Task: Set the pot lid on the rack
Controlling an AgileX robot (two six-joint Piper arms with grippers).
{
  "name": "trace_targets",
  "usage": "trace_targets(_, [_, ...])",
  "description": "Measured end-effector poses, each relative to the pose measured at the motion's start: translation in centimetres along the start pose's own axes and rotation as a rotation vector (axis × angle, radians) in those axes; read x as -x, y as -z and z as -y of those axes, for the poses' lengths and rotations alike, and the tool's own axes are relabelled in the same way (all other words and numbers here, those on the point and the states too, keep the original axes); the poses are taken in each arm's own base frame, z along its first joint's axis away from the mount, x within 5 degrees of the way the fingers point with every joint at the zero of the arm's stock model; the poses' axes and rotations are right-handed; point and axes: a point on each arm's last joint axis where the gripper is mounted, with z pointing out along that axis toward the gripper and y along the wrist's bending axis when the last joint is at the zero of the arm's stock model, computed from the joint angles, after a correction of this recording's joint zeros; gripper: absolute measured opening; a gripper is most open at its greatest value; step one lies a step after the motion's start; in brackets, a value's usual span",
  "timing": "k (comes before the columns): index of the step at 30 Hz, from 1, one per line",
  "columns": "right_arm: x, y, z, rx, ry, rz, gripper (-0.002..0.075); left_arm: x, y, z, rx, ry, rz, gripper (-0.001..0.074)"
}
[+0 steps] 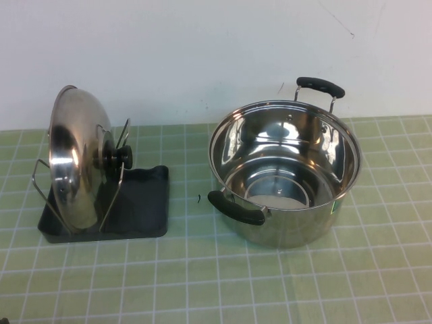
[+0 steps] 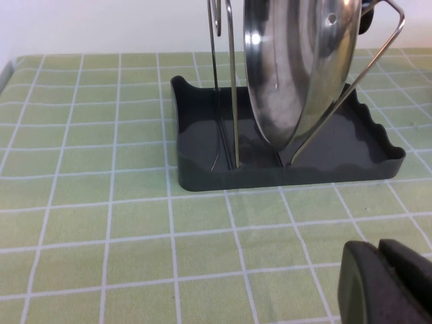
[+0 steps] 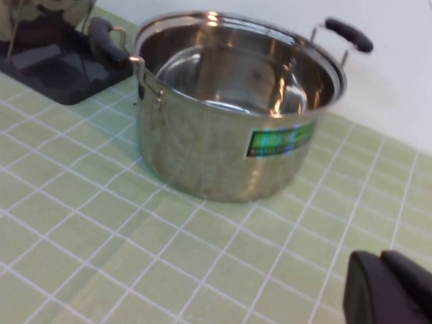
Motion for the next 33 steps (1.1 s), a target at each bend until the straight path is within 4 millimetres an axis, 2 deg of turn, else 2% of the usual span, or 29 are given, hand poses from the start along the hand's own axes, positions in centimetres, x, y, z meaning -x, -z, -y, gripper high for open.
trace_targets(3, [-0.7, -0.2, -0.1, -0.073, -0.089, -0.038, -0.0001, 0.0, 0.0, 0.0, 0.0, 0.0, 0.0, -0.0001])
trace_targets(10, [-3.4, -1.9, 0.0, -0.335, -0.158, -0.068, -0.0001, 0.0, 0.0, 0.0, 0.0, 0.0, 0.0, -0.0001])
trace_targets(16, [-4.8, -2.3, 0.7, -0.541, -0.081, -0.03, -0.0001, 0.0, 0.0, 0.0, 0.0, 0.0, 0.0, -0.0001])
trace_targets(24, [-6.6, -2.8, 0.4, -0.566, -0.025, -0.033, -0.0001, 0.0, 0.0, 0.0, 0.0, 0.0, 0.0, -0.0001])
trace_targets(33, [-7.7, -3.0, 0.0, -0.523, -0.122, -0.121, -0.0001, 0.0, 0.0, 0.0, 0.0, 0.0, 0.0, -0.0001])
